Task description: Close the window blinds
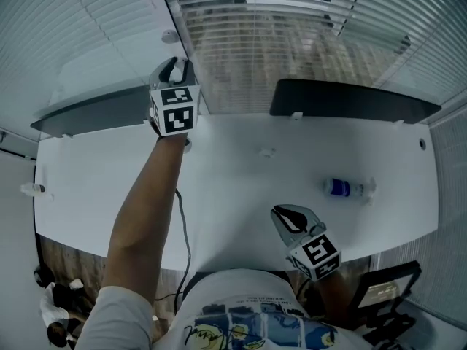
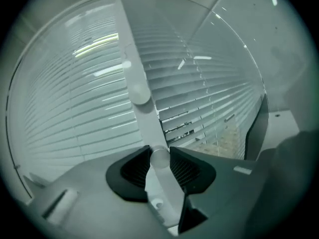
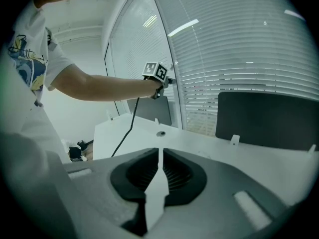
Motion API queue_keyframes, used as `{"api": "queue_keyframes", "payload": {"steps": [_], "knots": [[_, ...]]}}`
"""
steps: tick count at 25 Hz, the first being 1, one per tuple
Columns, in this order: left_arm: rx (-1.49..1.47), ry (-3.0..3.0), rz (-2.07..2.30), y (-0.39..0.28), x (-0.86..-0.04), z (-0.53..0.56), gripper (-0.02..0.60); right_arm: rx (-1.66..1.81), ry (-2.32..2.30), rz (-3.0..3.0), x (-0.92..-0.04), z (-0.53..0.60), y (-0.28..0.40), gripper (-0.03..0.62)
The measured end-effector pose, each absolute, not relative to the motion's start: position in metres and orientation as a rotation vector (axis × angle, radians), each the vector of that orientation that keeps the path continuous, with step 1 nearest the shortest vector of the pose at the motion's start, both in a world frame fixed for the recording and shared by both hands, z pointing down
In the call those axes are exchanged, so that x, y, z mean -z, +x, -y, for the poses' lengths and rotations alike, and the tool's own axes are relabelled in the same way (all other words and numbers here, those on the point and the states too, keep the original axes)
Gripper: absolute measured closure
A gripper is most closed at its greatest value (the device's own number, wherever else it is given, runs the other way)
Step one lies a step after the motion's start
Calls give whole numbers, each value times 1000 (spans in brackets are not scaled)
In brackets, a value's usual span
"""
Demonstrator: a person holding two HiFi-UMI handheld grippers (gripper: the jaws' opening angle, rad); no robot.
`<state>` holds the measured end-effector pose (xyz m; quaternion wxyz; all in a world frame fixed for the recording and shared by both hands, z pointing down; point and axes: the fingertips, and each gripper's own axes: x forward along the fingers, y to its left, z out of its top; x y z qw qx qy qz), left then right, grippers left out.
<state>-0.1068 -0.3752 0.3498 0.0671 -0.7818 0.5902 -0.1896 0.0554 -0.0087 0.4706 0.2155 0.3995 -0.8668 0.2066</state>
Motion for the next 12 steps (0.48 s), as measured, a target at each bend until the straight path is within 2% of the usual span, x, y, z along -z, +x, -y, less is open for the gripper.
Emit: {"api": "queue_keyframes", "payload": {"steps": [12], "knots": [[144,-2648,-2007,-111,-343,373,453,-559,1109,2407,-469,8,57,577]]}}
